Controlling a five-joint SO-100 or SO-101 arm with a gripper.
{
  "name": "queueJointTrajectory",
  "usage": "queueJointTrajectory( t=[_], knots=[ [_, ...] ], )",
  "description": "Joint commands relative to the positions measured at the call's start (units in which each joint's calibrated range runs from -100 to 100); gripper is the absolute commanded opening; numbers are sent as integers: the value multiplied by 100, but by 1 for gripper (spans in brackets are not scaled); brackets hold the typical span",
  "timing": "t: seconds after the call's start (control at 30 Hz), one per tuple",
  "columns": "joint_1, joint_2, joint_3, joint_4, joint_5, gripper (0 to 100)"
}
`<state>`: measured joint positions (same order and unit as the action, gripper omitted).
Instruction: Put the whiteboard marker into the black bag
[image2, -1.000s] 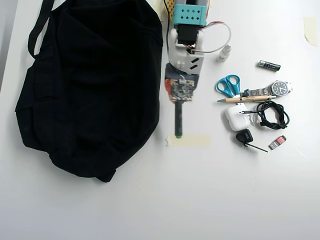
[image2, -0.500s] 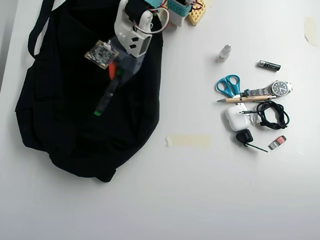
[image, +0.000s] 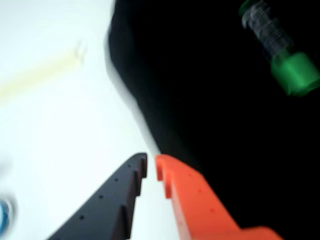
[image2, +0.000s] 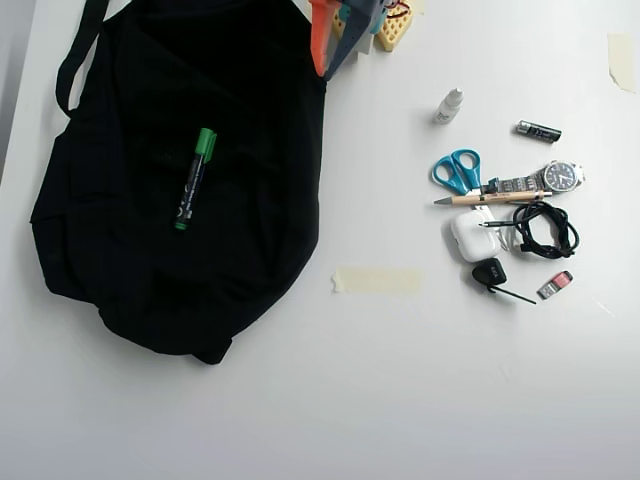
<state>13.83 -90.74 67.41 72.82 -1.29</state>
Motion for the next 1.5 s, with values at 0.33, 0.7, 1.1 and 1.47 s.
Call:
queueJointTrajectory(
  t=[0.33,0.7,1.1,1.47],
  knots=[
    [-1615,-851,2927,-150,-7,2],
    [-1705,-801,3188,-98,885,2],
    [-1944,-818,3188,-81,895,2],
    [-1944,-818,3188,-81,895,2]
  ],
)
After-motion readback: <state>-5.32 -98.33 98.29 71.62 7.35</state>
